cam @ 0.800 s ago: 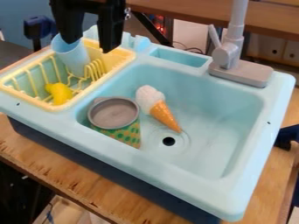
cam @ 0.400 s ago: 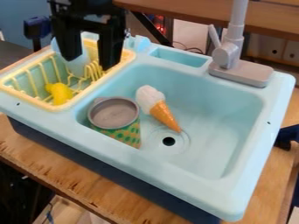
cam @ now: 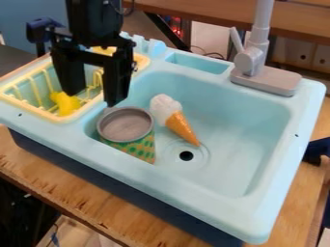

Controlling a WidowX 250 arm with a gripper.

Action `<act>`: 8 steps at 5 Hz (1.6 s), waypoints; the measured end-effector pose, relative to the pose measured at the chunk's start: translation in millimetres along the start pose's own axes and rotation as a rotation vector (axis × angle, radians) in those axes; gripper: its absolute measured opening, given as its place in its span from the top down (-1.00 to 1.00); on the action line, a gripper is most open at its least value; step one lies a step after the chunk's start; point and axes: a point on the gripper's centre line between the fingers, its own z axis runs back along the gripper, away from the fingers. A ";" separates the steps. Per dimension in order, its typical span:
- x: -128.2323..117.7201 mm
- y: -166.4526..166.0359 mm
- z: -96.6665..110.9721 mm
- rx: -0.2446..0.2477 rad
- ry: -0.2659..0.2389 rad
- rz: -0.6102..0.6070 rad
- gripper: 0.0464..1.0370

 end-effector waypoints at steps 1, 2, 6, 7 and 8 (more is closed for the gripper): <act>-4.6 -1.7 -12.2 -0.012 0.018 -0.004 -0.93; -3.0 -10.1 -19.0 -0.041 0.002 -0.034 -0.93; 5.9 2.6 -27.7 -0.048 -0.010 -0.060 -0.93; 8.3 3.4 -31.0 -0.050 -0.007 -0.070 -0.93; 11.6 3.8 -33.6 -0.049 -0.006 -0.067 -0.93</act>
